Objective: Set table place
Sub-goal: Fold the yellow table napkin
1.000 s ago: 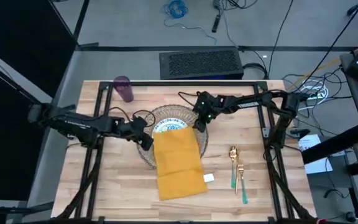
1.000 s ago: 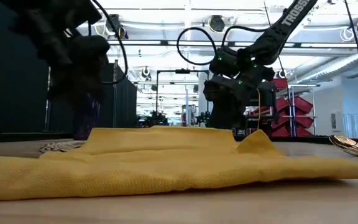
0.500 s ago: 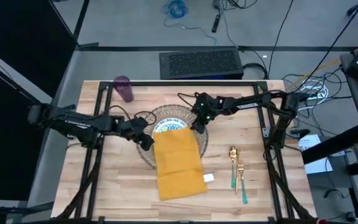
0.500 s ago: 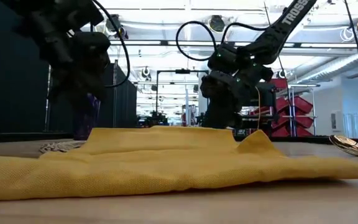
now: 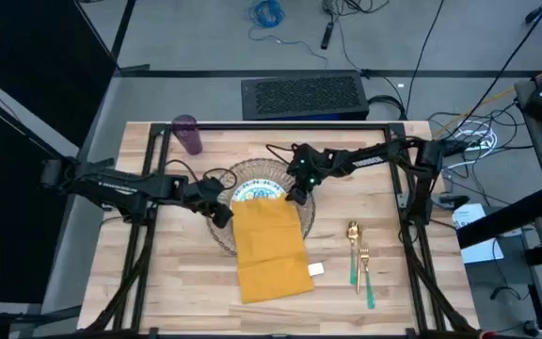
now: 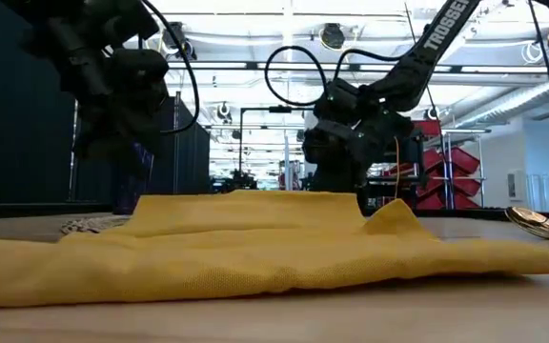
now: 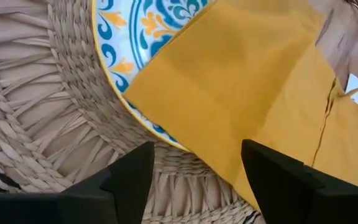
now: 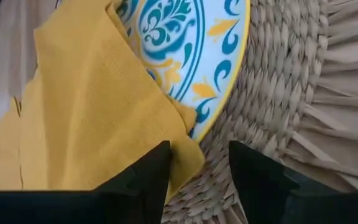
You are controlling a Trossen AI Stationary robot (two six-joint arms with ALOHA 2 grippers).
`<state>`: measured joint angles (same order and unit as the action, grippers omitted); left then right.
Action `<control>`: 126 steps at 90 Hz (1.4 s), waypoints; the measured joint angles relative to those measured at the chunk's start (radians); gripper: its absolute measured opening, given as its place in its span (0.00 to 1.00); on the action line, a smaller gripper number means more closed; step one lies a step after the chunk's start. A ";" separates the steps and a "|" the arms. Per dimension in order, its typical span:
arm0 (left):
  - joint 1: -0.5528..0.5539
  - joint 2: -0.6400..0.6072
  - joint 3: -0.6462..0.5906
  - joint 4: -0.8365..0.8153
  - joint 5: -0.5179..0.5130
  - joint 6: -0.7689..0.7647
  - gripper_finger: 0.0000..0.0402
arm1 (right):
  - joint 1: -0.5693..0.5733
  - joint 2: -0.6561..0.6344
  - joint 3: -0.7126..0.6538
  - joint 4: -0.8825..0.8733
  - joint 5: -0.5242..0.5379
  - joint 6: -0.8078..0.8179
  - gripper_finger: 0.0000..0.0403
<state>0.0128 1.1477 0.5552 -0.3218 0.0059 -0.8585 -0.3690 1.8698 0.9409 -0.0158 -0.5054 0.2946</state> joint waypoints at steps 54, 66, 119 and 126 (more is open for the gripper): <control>0.000 0.000 0.000 -0.033 0.000 0.012 0.57 | 0.018 -0.093 -0.003 -0.074 -0.008 0.007 0.01; 0.000 0.000 0.000 -0.032 -0.001 0.027 0.57 | 0.018 -0.113 -0.003 -0.105 0.004 -0.004 0.00; -0.015 0.000 0.000 0.094 0.008 -0.017 0.57 | 0.026 -0.127 -0.003 -0.152 0.011 -0.009 0.00; -0.028 0.012 0.001 0.146 0.013 -0.060 0.57 | 0.026 -0.127 -0.003 -0.153 0.011 -0.011 0.00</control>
<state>-0.0152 1.1592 0.5566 -0.1762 0.0194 -0.9182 -0.3428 1.7428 0.9379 -0.1688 -0.4942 0.2836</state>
